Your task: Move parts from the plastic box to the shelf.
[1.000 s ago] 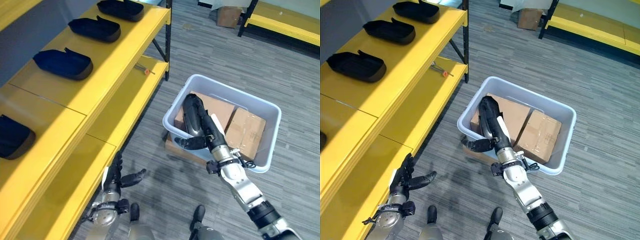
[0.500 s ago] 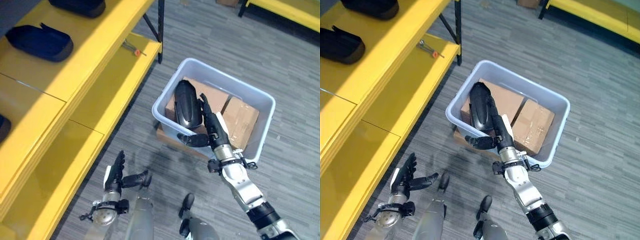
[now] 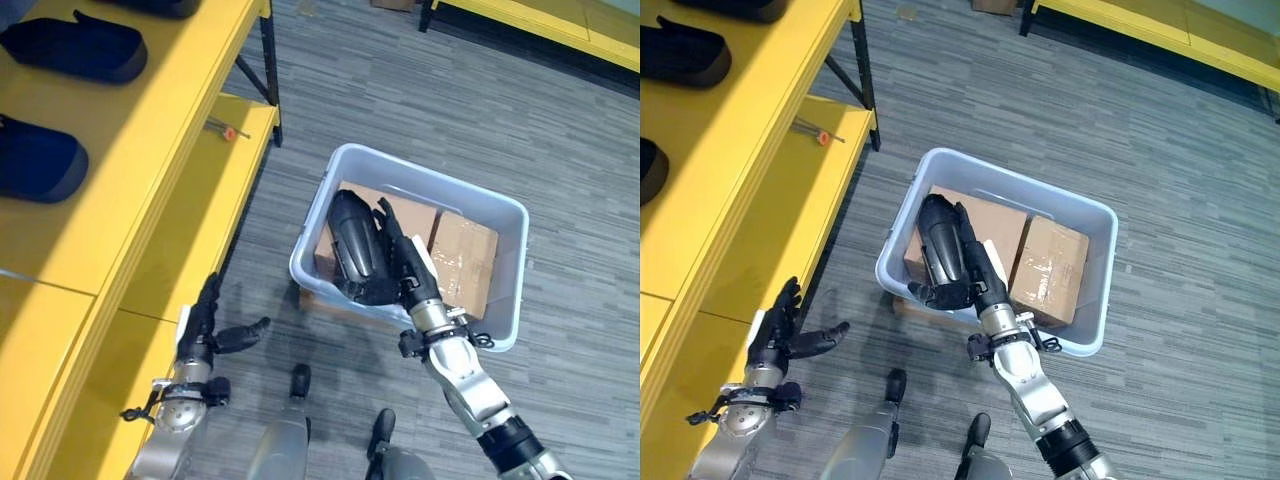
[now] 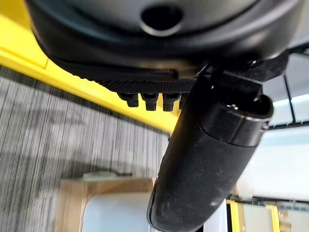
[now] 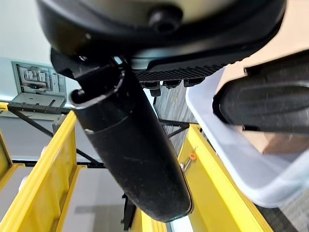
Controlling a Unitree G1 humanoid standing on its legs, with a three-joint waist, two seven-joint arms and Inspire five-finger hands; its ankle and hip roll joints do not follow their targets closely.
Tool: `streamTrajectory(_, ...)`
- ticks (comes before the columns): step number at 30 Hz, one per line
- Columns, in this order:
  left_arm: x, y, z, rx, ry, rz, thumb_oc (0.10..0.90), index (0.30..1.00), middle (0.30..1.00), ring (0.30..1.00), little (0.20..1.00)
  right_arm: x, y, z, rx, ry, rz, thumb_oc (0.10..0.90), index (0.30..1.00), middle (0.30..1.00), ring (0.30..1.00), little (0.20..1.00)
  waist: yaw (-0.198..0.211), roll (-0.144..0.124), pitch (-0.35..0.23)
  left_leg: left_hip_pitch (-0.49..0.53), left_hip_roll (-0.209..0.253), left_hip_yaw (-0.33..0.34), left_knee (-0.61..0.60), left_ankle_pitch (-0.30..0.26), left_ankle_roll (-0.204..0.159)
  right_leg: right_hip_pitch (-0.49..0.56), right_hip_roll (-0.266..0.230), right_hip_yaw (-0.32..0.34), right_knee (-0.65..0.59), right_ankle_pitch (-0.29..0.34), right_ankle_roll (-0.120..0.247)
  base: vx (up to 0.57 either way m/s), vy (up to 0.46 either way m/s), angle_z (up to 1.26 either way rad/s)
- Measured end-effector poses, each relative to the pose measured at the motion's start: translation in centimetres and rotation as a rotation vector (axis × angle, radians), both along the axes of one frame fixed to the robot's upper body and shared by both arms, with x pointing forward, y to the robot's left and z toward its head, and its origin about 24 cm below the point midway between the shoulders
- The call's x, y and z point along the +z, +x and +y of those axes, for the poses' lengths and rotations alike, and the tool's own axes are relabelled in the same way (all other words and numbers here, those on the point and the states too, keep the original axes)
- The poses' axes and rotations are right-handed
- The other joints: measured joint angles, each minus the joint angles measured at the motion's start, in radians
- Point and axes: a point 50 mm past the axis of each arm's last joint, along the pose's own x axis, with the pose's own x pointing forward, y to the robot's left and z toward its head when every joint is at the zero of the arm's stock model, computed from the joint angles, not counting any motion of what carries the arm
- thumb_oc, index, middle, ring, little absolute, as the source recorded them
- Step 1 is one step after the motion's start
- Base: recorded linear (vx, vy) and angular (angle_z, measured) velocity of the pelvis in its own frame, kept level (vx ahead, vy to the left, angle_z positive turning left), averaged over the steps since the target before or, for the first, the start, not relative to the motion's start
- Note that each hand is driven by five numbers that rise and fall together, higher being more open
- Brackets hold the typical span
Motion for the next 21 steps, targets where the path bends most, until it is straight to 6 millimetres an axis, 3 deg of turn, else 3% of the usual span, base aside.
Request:
streamTrajectory(6, -0.6, -0.6, -0.1, 0.006, -0.009, 0.024, 0.9, 1.0, 1.0, 1.0, 1.0, 0.1, 0.1, 0.2, 0.012, -0.001, -0.003, 0.9, 1.0, 1.0, 1.0, 1.0, 0.0, 0.0, 0.0, 0.01, 0.01, 0.014, 0.002, -0.019, -0.027, 0.009, 0.012, 0.003, -0.017, -0.001, 0.001, 0.01, 0.066, -0.13)
streamTrajectory(11, -1.0, -1.2, 0.0, 0.011, -0.008, 0.048, 0.9, 1.0, 1.0, 1.0, 1.0, -0.1, 0.1, 0.2, 0.013, -0.009, 0.008, 0.9, 1.0, 1.0, 1.0, 1.0, -0.005, 0.002, 0.001, 0.008, 0.023, 0.029, 0.014, -0.026, -0.02, -0.043, 0.018, 0.035, 0.059, -0.005, 0.001, -0.01, 0.031, -0.24)
streamTrajectory(15, -0.4, -0.2, -0.2, -0.006, -0.003, 0.017, 0.9, 1.0, 1.0, 1.0, 1.0, -0.2, -0.1, 0.0, -0.005, -0.003, 0.01, 0.9, 1.0, 1.0, 1.0, 1.0, -0.043, 0.032, 0.01, -0.033, 0.025, -0.028, 0.036, -0.023, -0.026, -0.13, 0.011, 0.173, 0.196, -0.054, 0.013, -0.02, -0.153, 0.44)
streamTrajectory(17, 0.5, 0.7, -0.3, -0.013, 0.003, -0.025, 0.9, 1.0, 1.0, 1.0, 1.0, 0.1, 0.1, 0.2, 0.002, -0.002, 0.002, 0.9, 1.0, 1.0, 1.0, 1.0, -0.033, 0.06, 0.022, -0.093, 0.021, -0.055, 0.05, -0.012, -0.032, -0.166, -0.049, 0.233, 0.18, -0.063, 0.001, 0.06, -0.354, 0.56)
streamTrajectory(20, 0.7, 0.6, 0.3, 0.018, 0.003, -0.032, 0.9, 1.0, 1.0, 1.0, 1.0, 0.2, 0.3, 0.2, 0.004, -0.009, 0.003, 0.9, 1.0, 1.0, 1.0, 1.0, -0.021, 0.081, 0.024, -0.103, 0.037, -0.097, -0.001, 0.021, -0.068, -0.14, -0.071, 0.143, 0.092, -0.059, 0.005, 0.08, -0.254, 0.31)
streamTrajectory(21, 0.3, 0.1, 0.4, 0.035, -0.006, -0.02, 0.9, 1.0, 1.0, 1.0, 1.0, 0.1, 0.2, -0.2, -0.005, -0.021, 0.006, 0.9, 1.0, 1.0, 1.0, 1.0, -0.024, 0.088, 0.024, -0.085, 0.052, -0.117, -0.044, 0.058, -0.088, -0.099, -0.056, 0.107, 0.039, -0.025, 0.059, 0.04, -0.278, 0.42)
